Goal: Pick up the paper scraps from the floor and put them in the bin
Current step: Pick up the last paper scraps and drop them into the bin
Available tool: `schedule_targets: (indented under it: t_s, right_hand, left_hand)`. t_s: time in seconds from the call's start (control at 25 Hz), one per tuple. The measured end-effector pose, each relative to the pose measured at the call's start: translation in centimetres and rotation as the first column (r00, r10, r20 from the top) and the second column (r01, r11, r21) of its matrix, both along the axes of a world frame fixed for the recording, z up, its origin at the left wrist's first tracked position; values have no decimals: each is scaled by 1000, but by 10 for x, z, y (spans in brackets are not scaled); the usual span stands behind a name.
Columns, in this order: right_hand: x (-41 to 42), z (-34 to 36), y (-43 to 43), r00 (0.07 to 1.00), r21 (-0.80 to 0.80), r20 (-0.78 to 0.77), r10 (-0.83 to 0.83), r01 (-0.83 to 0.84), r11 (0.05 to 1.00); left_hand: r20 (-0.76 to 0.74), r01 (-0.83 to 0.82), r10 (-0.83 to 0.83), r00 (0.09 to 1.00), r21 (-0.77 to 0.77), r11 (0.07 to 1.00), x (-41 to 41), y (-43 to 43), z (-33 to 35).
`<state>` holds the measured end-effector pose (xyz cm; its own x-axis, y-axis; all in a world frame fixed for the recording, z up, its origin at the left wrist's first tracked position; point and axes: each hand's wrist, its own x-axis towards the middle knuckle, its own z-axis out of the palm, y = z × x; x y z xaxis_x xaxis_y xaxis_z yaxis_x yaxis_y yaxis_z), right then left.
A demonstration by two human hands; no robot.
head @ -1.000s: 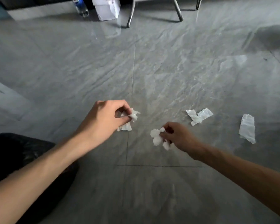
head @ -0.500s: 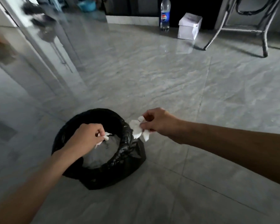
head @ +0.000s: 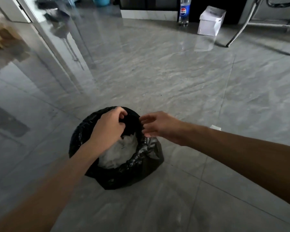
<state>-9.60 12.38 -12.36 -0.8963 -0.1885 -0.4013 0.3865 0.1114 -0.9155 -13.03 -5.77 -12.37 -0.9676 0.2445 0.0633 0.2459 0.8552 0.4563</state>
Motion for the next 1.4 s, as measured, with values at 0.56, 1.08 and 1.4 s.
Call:
schedule_targets:
  t_s: [0.56, 1.08, 1.4]
  right_hand:
    - [169, -160, 265, 835, 445, 253, -488, 348, 825]
    - [185, -234, 414, 810, 936, -190, -555, 321, 148]
    - [180, -230, 392, 761, 699, -449, -468, 626, 346]
  left_hand:
    - [372, 559, -507, 778, -40, 828, 40, 276, -134]
    - [158, 460, -457, 875, 22, 888, 23, 311, -231]
    - [198, 459, -430, 881, -138, 878, -7, 353, -224]
